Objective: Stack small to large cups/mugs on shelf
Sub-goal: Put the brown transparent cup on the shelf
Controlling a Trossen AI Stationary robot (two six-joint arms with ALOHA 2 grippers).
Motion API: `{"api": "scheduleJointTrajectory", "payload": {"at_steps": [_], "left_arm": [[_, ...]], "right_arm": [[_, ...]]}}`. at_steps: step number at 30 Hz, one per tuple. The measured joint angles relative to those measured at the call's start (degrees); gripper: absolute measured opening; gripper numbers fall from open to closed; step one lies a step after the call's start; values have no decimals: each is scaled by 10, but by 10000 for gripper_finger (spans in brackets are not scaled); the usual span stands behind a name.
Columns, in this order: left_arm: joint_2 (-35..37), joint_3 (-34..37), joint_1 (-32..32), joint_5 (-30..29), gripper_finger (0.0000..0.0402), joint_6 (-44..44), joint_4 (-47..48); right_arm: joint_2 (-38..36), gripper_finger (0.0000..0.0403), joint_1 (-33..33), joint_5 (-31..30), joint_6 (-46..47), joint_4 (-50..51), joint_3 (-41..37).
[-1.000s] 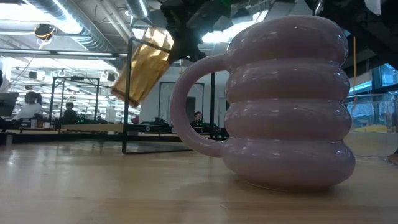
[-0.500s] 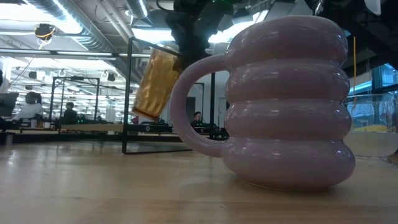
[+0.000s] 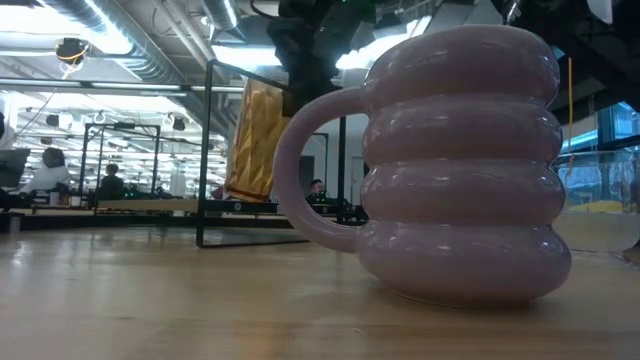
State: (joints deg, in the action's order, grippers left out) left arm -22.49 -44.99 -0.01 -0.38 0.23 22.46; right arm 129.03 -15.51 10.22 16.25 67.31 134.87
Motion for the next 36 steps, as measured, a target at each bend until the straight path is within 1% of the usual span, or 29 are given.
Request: {"api": "scheduleJointTrajectory", "payload": {"at_steps": [3, 8, 11, 19, 26, 32, 36], "left_arm": [[0, 0, 0, 0, 27, 0, 0], [0, 0, 0, 0, 28, 0, 0], [0, 0, 0, 0, 27, 0, 0], [0, 0, 0, 0, 27, 0, 0], [0, 0, 0, 0, 27, 0, 0], [0, 0, 0, 0, 27, 0, 0], [0, 0, 0, 0, 27, 0, 0]], "right_arm": [[0, 41, 0, 5, 0, -5, 0], [0, 49, 0, 32, -1, -33, 0], [0, 56, 0, 35, 0, -49, 0], [0, 76, 0, 50, 0, -50, 0], [0, 66, 0, 55, 2, -47, 0], [0, 60, 1, 56, 2, -11, 0], [0, 60, 5, 56, 1, -7, 0]]}}
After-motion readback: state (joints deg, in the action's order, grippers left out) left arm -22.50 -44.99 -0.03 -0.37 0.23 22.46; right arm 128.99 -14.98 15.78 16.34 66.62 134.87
